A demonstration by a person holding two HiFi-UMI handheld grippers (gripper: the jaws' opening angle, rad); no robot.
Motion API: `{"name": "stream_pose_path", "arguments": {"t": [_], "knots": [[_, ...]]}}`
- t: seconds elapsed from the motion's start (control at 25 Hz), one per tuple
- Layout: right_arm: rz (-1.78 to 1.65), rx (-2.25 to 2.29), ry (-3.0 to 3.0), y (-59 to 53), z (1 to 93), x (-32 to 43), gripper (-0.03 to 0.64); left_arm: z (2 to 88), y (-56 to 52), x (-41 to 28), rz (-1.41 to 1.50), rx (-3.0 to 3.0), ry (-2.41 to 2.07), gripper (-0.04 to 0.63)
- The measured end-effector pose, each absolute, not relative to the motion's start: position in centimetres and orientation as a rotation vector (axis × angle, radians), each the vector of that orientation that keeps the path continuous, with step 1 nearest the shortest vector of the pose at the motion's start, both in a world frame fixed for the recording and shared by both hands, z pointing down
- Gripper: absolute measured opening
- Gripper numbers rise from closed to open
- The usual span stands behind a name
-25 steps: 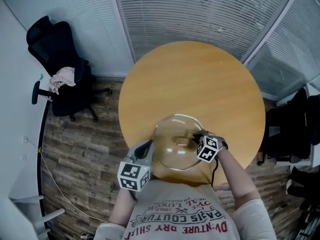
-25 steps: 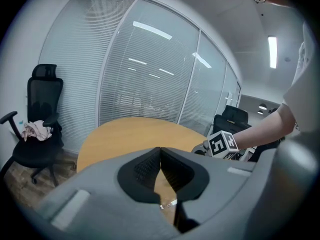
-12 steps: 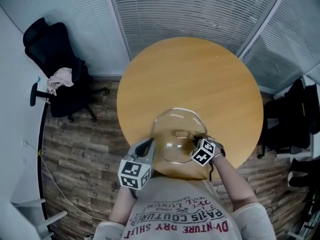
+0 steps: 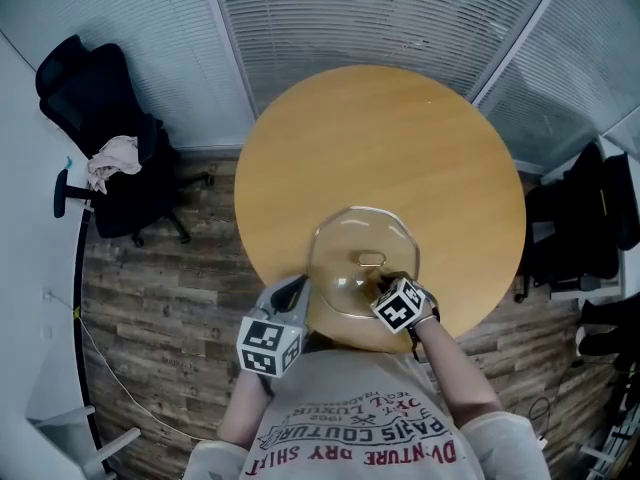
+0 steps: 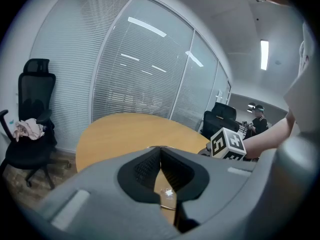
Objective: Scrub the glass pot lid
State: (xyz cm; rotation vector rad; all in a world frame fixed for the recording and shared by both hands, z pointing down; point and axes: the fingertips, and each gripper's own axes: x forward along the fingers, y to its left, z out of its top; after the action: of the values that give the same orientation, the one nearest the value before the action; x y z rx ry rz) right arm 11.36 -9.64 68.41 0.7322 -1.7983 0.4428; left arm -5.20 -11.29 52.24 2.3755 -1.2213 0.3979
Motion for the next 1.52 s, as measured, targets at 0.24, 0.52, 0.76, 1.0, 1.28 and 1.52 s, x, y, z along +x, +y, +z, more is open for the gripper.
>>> {"name": "stream_pose_path", "arguments": {"t": [0.24,0.52,0.76,1.0,1.28,1.52], "knots": [[0.491,0.741,-1.818,-8.7,68.2,8.0,0.058,52.0,-11.7,-7.3,0.400,2.391,-1.212,0.008],[0.554,0.739,-1.920,-8.7,66.9,7.5,0.058,52.2,-12.2,-7.5,0.414,2.382,-1.234,0.008],[0.548,0.757,-1.896,-8.7,66.6,12.4,0.058,52.1,-12.5,-5.2,0.404,2.373,-1.265,0.008],[0.498,0.777,-1.885,-11.9,66.0,18.2,0.058,51.0,-12.8,-1.4,0.383,2.370,-1.320,0.008],[0.323,0.634,-1.933,-17.4,66.6,19.5,0.058,51.0,-11.5,0.3,0.361,2.297,-1.445,0.008],[0.032,0.445,-1.988,-21.6,67.2,16.6,0.058,50.3,-10.4,1.0,0.336,2.271,-1.580,0.008]]}}
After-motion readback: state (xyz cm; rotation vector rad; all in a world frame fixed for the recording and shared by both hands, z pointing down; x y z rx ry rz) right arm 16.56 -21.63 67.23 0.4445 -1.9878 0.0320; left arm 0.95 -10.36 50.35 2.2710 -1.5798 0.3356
